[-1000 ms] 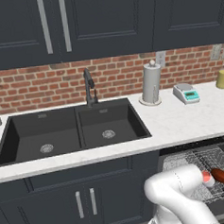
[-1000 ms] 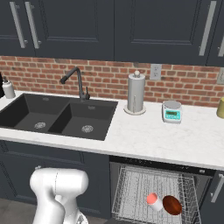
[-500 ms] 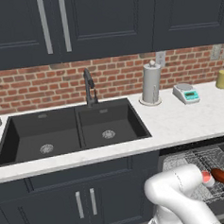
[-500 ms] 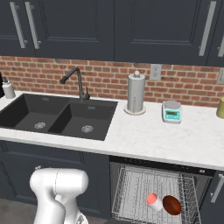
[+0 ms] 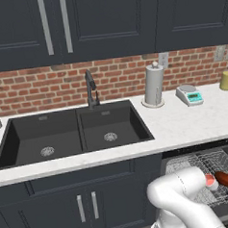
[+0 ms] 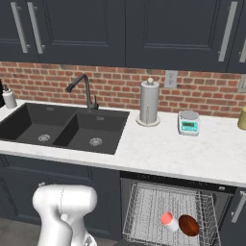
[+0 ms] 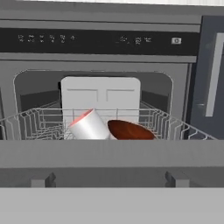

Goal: Pick up the cup and bowl from the counter, place them in the dishwasher, and close the dishwasher door.

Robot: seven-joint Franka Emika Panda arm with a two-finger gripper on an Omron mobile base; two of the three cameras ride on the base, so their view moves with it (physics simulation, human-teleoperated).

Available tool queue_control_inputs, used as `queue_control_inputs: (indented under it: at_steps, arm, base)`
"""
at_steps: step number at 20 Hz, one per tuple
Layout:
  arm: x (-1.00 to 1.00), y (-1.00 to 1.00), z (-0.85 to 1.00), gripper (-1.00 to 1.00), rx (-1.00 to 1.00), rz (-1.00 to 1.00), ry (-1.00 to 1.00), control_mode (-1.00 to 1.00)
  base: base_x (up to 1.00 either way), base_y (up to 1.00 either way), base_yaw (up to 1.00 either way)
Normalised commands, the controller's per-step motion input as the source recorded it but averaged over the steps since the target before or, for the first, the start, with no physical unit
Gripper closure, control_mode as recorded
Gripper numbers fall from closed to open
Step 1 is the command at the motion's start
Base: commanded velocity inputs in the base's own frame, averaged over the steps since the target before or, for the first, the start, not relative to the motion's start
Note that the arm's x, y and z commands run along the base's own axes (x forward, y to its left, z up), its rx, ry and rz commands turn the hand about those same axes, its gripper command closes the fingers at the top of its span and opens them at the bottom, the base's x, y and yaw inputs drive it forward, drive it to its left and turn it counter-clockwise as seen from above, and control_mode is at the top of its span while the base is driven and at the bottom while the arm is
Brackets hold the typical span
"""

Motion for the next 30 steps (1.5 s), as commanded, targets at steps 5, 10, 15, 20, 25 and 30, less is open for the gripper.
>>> queue_control_inputs:
  at_steps: [5, 10, 15, 20, 25, 30]
  arm:
    - [1.0, 0.03, -0.01, -1.0, 0.0, 0.03, -0.11, -1.0]
    - [1.0, 0.0, -0.01, -1.0, 0.0, 0.01, -0.08, -1.0]
    - [1.0, 0.0, 0.0, -1.0, 0.0, 0.01, -0.07, -1.0]
    - [1.0, 0.01, 0.0, -1.0, 0.0, 0.01, -0.05, -1.0]
    - [1.0, 0.0, 0.0, -1.0, 0.0, 0.01, -0.01, -1.0]
    - [1.0, 0.0, 0.0, -1.0, 0.0, 0.0, 0.0, -1.0]
  base:
    - [0.0, 0.0, 0.0]
    - [0.0, 0.0, 0.0]
    - [0.0, 0.0, 0.0]
    - [0.0, 0.0, 0.0]
    - [0.0, 0.0, 0.0]
    - [0.0, 0.0, 0.0]
